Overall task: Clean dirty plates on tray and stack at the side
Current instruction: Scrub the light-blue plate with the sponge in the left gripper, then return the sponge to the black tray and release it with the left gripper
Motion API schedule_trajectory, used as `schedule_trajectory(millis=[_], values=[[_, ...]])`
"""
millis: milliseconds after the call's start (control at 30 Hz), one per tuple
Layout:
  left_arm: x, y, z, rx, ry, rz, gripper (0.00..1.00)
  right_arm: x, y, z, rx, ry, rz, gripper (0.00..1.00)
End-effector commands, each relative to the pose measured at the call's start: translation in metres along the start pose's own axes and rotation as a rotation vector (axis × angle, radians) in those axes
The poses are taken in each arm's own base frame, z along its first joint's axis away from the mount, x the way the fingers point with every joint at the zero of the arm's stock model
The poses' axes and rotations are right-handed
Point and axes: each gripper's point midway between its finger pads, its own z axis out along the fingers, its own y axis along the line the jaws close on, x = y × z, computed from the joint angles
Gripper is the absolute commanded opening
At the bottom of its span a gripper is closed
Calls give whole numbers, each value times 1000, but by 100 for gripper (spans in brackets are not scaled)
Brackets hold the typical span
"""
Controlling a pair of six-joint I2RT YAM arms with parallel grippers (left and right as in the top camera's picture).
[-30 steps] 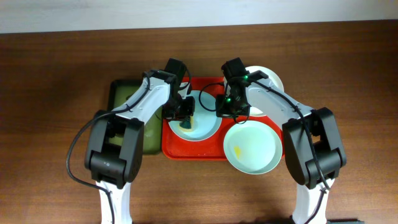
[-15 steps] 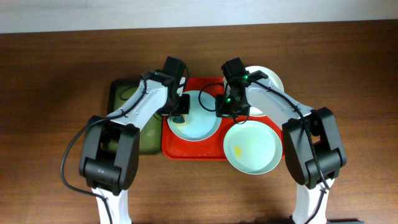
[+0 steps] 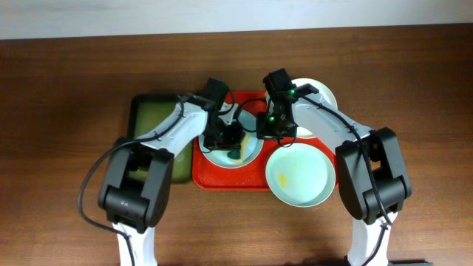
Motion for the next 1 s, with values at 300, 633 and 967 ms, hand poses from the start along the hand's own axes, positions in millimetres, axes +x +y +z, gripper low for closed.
schedule_trajectory(millis=[300, 633, 967], values=[[-23, 98, -159, -650, -190, -91, 0, 7, 1, 7, 0, 26, -9, 60], [12, 161, -120, -585, -54, -249, 0, 7, 1, 7, 0, 26, -9, 60], [-11, 149, -143, -556, -143, -266, 68, 7, 1, 7, 0, 26, -9, 61]])
